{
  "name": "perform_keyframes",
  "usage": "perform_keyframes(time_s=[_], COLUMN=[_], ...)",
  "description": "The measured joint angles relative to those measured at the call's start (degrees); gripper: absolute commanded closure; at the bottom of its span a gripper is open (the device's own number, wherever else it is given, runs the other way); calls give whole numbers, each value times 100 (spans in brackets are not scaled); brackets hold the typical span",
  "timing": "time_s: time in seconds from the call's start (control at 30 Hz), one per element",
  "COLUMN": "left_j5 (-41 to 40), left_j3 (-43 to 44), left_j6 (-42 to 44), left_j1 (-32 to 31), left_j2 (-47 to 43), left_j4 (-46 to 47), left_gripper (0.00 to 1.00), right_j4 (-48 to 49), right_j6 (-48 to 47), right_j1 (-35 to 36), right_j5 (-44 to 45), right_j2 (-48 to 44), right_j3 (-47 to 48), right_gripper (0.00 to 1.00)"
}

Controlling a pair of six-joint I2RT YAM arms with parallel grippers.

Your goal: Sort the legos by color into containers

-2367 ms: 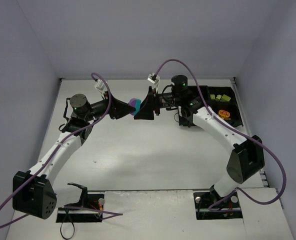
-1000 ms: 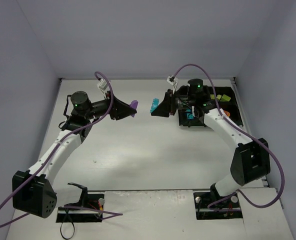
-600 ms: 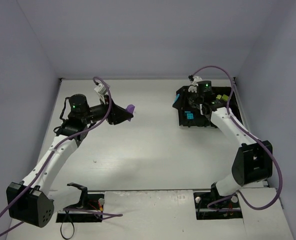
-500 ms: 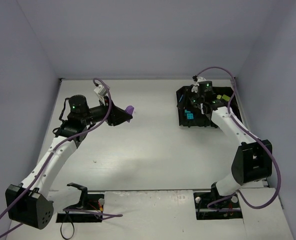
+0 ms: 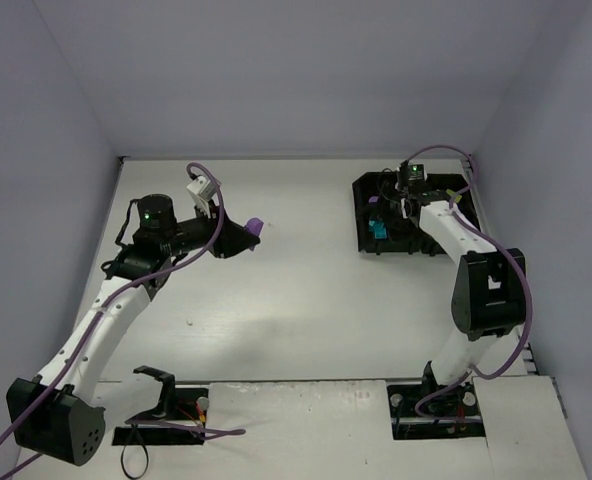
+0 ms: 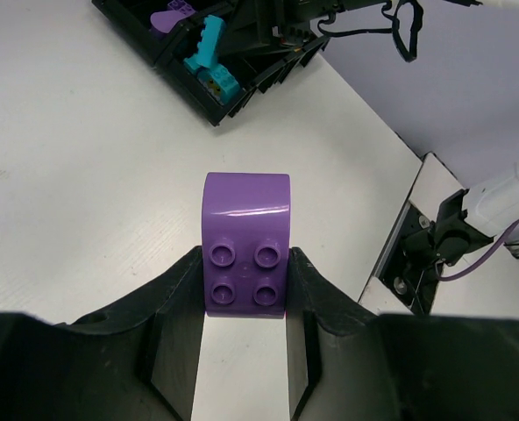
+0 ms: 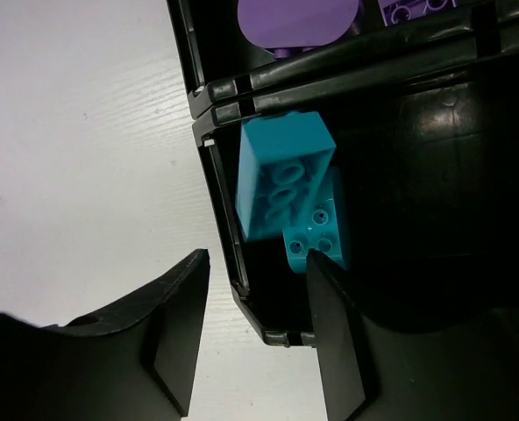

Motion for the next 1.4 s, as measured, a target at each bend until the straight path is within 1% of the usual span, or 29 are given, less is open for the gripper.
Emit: perform_keyframes(time_s=[0.03,0.07,0.13,0.27,0.3,0.4,0.43,0.5,0.53,0.73,0.83,1.07,1.33,1.4], left_j5=[-15,-26,-63,-96,-114,-197,-240,-328,-380,-841,-1132,-1502,-1659,-1661], left_j3=[0,0,0,0,0,0,0,0,0,0,0,0,0,0], left_j6=[35,70,146,280,337,564,649,887,988,1644,1982,2400,2601,2618], left_j1=[0,0,0,0,0,-22,-33,-63,-94,-415,-643,-870,-890,-894], left_j2=[-7,-17,-39,-57,-59,-87,-105,-144,-166,-247,-260,-267,-282,-282], left_j4=[-24,-55,-98,-138,-142,-144,-146,-144,-144,-142,-144,-142,-205,-214], left_gripper=[89,89,89,88,88,88,88,88,88,88,88,87,86,86], right_j4=[-28,-46,-52,-105,-118,-129,-127,-94,-42,636,935,1309,1440,1445], right_j6=[4,9,9,-2,-4,0,0,42,79,555,817,1139,1202,1202], right_j1=[0,0,0,2,9,70,131,356,501,1635,2033,2566,2920,2966], right_j5=[31,50,48,-68,-175,-612,-802,-1207,-1397,-2387,-2660,-2811,-2837,-2839], right_j2=[0,0,-2,-44,-94,-382,-511,-772,-879,-1346,-1377,-1327,-1032,-979], right_j3=[7,20,26,31,31,37,66,192,260,511,511,518,590,590], right_gripper=[54,49,45,45,44,36,31,25,24,23,23,24,29,32])
